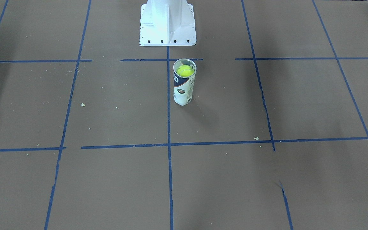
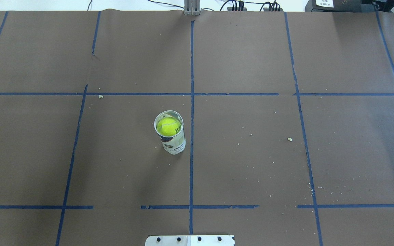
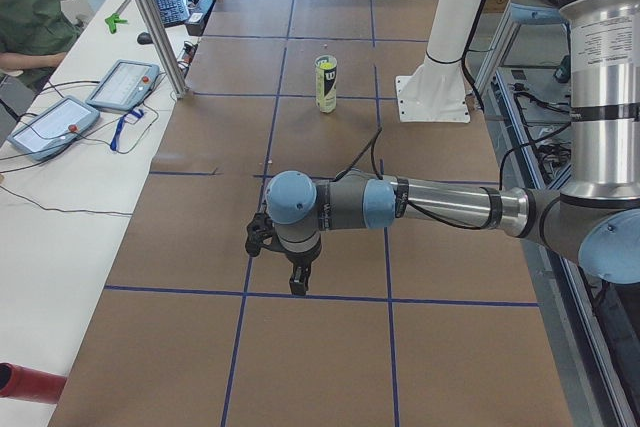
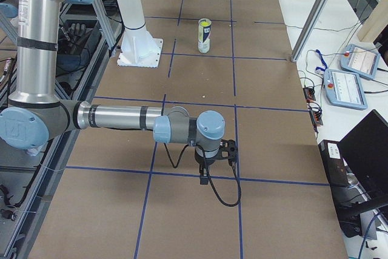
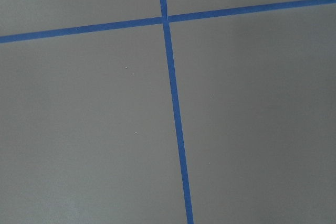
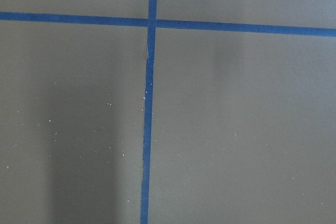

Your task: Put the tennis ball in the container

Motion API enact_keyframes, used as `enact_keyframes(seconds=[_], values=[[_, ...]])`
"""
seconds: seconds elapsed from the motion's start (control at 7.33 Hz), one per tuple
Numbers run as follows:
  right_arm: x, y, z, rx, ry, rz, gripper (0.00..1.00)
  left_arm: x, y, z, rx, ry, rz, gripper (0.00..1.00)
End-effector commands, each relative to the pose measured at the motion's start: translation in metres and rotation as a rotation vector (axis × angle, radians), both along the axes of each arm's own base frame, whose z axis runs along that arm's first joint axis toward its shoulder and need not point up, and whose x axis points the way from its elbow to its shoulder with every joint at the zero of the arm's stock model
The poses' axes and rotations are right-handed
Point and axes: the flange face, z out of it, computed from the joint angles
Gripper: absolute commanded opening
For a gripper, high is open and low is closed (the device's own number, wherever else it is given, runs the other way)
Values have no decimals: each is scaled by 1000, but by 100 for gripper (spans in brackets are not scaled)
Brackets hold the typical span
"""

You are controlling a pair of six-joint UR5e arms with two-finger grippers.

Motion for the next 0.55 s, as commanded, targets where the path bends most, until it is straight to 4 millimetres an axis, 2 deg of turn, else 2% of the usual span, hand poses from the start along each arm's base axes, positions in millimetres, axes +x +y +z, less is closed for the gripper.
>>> enact_keyframes(seconds=[0.0,0.41], values=[[0,0,0,0,0,0,100,-4,-3,-6,15,6,-8,100],[0,0,0,0,0,0,100,-11,-1,-6,17,1,-25,100]])
